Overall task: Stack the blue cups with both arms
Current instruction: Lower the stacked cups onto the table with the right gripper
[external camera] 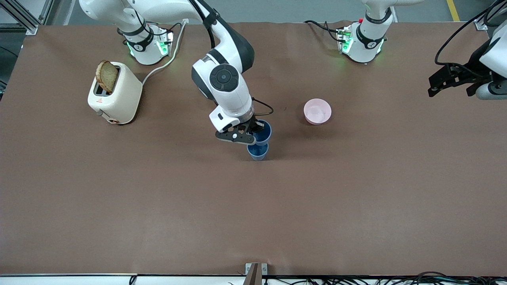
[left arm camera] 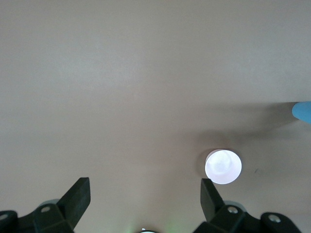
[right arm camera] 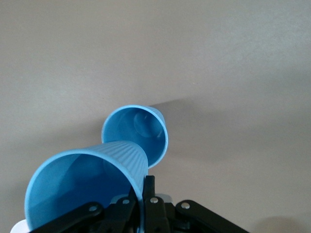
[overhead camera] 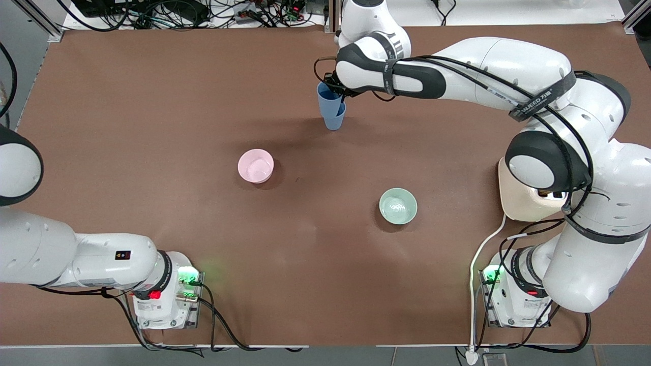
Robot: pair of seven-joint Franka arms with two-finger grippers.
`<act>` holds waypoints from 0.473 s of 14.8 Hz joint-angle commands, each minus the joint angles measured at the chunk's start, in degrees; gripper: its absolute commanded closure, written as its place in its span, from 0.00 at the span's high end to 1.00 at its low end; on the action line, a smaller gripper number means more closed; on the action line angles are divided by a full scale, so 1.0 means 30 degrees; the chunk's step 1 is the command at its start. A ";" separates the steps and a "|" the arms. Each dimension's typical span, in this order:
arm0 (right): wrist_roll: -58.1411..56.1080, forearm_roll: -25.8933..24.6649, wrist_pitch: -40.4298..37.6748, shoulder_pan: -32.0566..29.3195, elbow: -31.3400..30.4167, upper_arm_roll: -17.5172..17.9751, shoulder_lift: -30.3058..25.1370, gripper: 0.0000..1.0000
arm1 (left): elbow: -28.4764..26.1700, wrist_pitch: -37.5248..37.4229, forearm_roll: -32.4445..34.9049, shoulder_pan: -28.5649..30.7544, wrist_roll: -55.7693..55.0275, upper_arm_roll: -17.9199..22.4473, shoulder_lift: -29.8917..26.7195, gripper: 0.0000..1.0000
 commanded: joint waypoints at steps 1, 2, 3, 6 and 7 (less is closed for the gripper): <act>0.0317 0.0179 0.0304 0.0054 0.0243 -0.0063 0.0287 0.01 | -0.0435 -0.0028 -0.0064 -0.0321 -0.0336 -0.0607 -0.0429 1.00; 0.0288 0.0150 0.0304 0.0083 0.0243 -0.0092 0.0432 0.01 | -0.0435 0.0001 -0.0035 -0.0321 -0.0365 -0.0639 -0.0400 1.00; 0.0288 0.0150 0.0304 0.0083 0.0243 -0.0064 0.0520 0.01 | -0.0435 0.0059 -0.0006 -0.0350 -0.0394 -0.0639 -0.0399 1.00; 0.0288 0.0120 0.0304 0.0083 0.0243 -0.0093 0.0580 0.01 | -0.0493 0.0031 -0.0035 -0.0146 -0.0365 -0.0639 -0.0399 1.00; 0.0288 0.0091 0.0333 0.0083 0.0243 -0.0093 0.0580 0.01 | -0.0493 0.0060 -0.0064 -0.0087 -0.0336 -0.0581 -0.0399 1.00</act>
